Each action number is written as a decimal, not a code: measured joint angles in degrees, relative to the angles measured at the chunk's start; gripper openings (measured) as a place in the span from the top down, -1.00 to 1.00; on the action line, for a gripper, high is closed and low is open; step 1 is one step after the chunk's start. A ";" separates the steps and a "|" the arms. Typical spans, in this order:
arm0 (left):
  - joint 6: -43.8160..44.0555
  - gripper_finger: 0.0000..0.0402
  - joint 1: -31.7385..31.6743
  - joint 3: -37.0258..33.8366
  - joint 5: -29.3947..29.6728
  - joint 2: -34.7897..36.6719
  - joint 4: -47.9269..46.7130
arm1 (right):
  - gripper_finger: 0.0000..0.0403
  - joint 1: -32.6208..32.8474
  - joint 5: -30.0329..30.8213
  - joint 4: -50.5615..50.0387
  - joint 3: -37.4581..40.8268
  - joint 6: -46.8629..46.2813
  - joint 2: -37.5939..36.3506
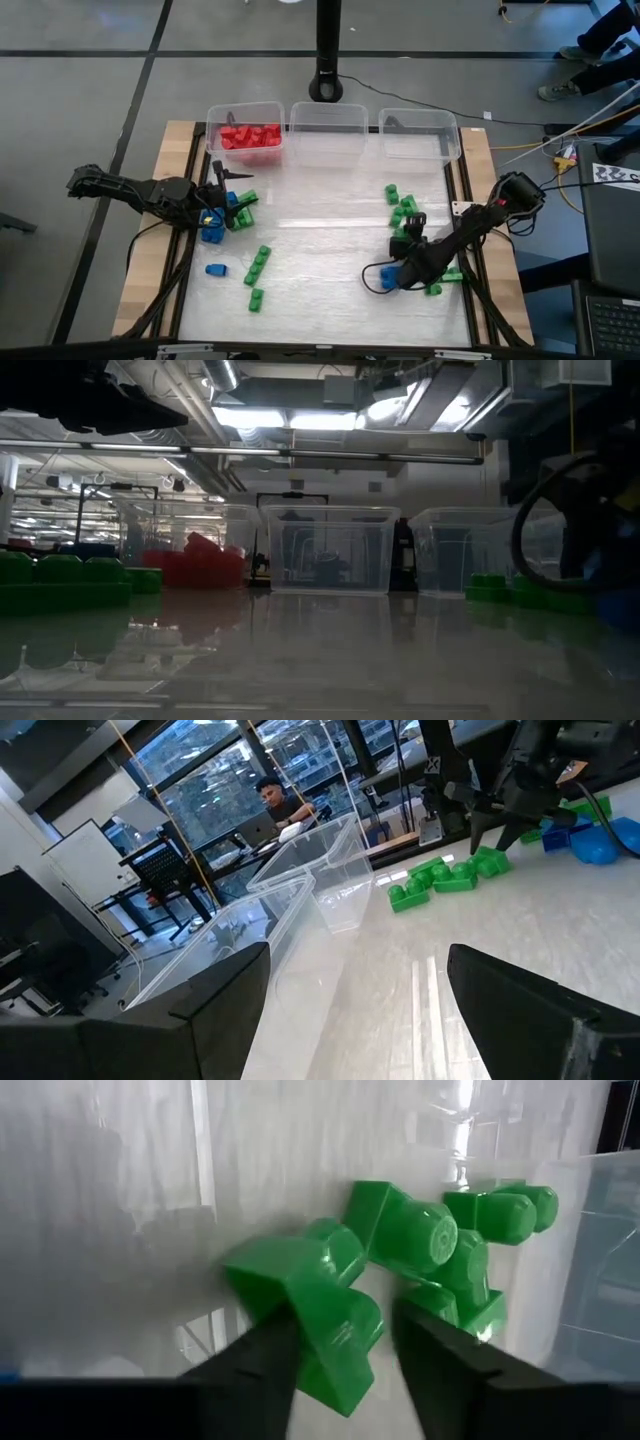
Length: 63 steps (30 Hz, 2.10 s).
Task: Sort blocks
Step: Put the green game piece into the middle transparent bin
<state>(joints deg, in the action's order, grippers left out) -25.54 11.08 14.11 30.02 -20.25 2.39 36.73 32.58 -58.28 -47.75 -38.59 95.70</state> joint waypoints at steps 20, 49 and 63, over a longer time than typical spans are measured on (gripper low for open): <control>0.23 -0.48 0.01 0.00 0.00 0.00 -0.46 | 0.95 -0.87 0.75 -18.87 -18.62 0.41 0.28; 1.60 -0.48 0.01 0.00 0.00 0.00 -0.44 | 0.96 -50.91 -4.83 31.90 -38.64 75.13 0.22; 1.58 -0.48 0.01 0.00 0.01 0.02 -0.51 | 0.44 -61.20 -14.14 33.74 -38.62 68.32 4.57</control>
<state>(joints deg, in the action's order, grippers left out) -23.96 11.09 14.11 30.03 -20.23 1.88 -24.47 18.44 -24.54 -86.37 29.73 100.27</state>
